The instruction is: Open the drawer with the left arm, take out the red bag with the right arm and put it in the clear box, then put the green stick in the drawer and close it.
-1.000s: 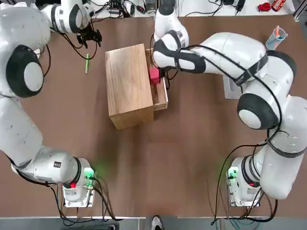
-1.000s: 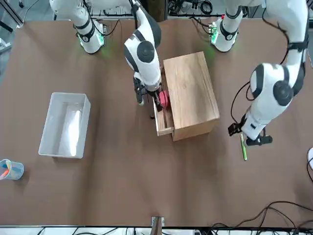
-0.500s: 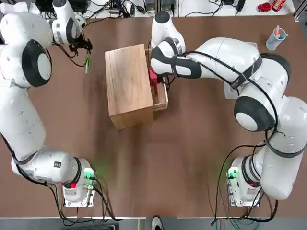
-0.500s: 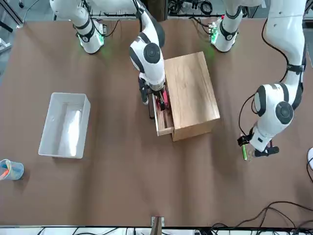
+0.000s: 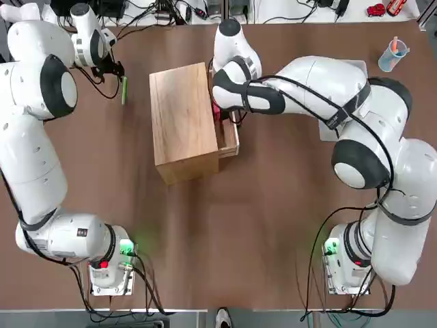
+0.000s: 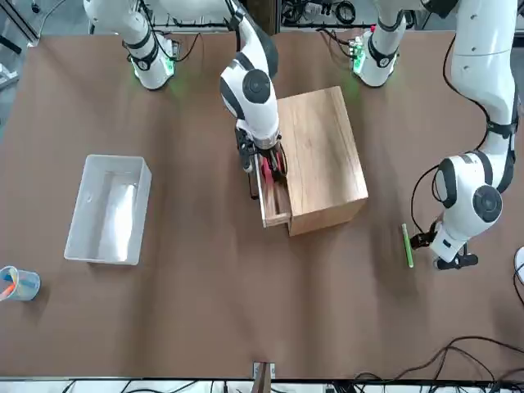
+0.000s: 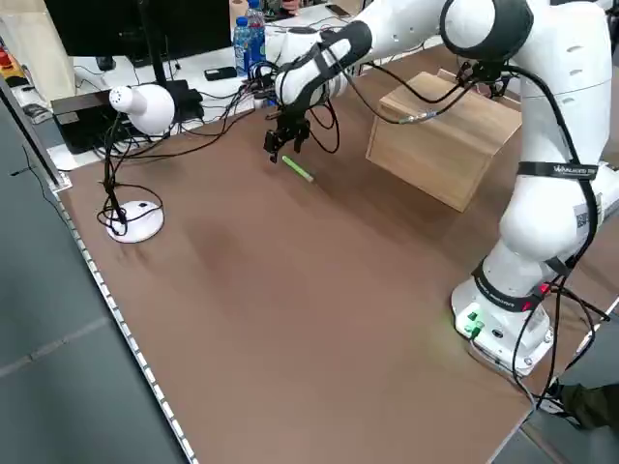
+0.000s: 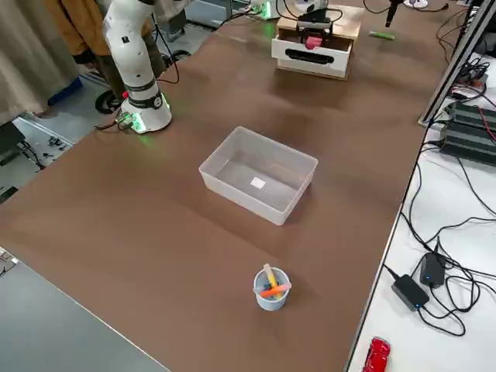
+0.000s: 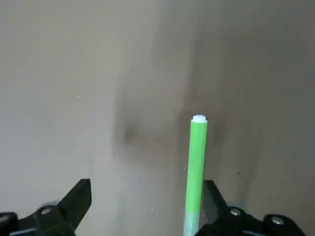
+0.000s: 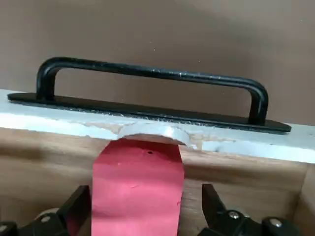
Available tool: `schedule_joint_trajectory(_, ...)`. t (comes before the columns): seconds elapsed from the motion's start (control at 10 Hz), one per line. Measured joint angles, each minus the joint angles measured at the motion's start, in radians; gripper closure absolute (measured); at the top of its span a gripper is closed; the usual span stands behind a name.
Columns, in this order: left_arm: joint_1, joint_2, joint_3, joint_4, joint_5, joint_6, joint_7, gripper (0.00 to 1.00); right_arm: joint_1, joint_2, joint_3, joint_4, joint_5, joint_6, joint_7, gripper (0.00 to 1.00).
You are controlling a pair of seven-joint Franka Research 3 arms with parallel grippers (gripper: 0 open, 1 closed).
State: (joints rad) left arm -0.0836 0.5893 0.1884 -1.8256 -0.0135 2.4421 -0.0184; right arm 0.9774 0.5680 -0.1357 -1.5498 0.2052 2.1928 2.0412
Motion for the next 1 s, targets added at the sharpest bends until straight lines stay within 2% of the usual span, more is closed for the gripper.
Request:
schedule_joint_trajectory(0.2,-0.002,0.027,-0.002,0.010,-0.012,0.011,0.000,0.00,0.000,0.001,0.000,0.000,0.004,0.011,0.000,0.11)
schedule_joint_trajectory(0.3,-0.007,0.039,-0.004,0.013,-0.013,0.020,0.000,0.00,0.000,0.002,0.000,0.000,0.005,0.033,0.000,0.28)
schedule_joint_trajectory(0.4,-0.011,0.048,-0.005,0.018,-0.013,0.027,-0.002,0.00,0.002,0.002,0.000,0.000,0.005,0.051,0.000,0.41)
schedule_joint_trajectory(0.8,-0.024,0.092,-0.007,0.045,-0.013,0.028,-0.004,0.00,0.008,0.003,-0.002,0.001,0.005,0.062,-0.001,0.45)
schedule_joint_trajectory(0.9,-0.023,0.097,-0.007,0.045,-0.013,0.028,-0.004,0.03,0.008,0.002,-0.002,0.000,0.005,0.061,-0.008,0.45)
schedule_joint_trajectory(1.0,-0.023,0.099,-0.007,0.045,-0.013,0.028,-0.004,0.10,0.007,0.002,-0.006,0.000,0.005,0.051,-0.028,0.45)
